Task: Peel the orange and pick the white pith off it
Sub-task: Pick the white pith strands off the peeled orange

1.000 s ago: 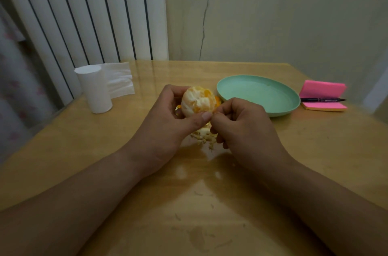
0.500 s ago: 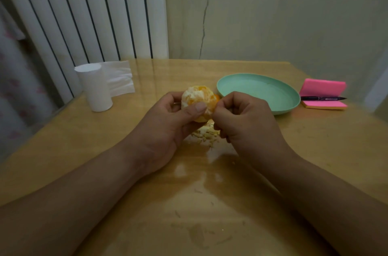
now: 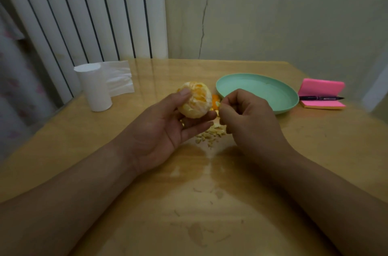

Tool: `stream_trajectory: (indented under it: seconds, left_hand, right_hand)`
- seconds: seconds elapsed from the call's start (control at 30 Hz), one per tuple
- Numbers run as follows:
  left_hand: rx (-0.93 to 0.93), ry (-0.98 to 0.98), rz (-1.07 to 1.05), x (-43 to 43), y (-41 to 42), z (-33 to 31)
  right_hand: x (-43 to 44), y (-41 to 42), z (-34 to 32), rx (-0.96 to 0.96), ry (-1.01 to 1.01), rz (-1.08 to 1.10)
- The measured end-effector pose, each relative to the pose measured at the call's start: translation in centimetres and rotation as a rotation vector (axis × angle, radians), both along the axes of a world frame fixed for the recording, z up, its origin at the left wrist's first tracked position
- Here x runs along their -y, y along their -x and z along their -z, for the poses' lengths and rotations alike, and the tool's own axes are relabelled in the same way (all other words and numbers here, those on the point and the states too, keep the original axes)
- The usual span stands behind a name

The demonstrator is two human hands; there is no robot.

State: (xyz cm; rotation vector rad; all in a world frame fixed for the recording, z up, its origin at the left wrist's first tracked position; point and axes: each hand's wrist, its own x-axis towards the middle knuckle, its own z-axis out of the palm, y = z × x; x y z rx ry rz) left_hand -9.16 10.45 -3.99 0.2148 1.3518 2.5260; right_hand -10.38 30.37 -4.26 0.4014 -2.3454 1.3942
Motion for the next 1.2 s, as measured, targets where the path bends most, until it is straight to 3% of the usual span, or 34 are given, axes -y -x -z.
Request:
stream_trajectory:
  seconds: [0.17, 0.4, 0.5, 0.73, 0.9, 1.2]
  left_hand:
    - [0.052, 0.060, -0.019, 0.30, 0.26, 0.08]
    - [0.112, 0.002, -0.023, 0.70, 0.72, 0.02]
    - [0.119, -0.009, -0.015, 0.75, 0.77, 0.12]
    - [0.093, -0.003, -0.045, 0.56, 0.71, 0.37]
    - [0.029, 0.074, -0.031, 0.54, 0.75, 0.65]
    - [-0.059, 0.159, -0.080, 0.47, 0.87, 0.90]
  right_hand:
    - [0.24, -0.07, 0.15, 0.037, -0.034, -0.076]
    - [-0.06, 0.24, 0.18, 0.048, -0.343, -0.046]
    - [0.13, 0.19, 0.37, -0.043, -0.434, -0.016]
    - [0.43, -0.47, -0.03, -0.215, -0.230, -0.031]
    - [0.52, -0.51, 0.02, -0.184, -0.178, -0.052]
    - [0.31, -0.41, -0.15, -0.161, -0.240, -0.022]
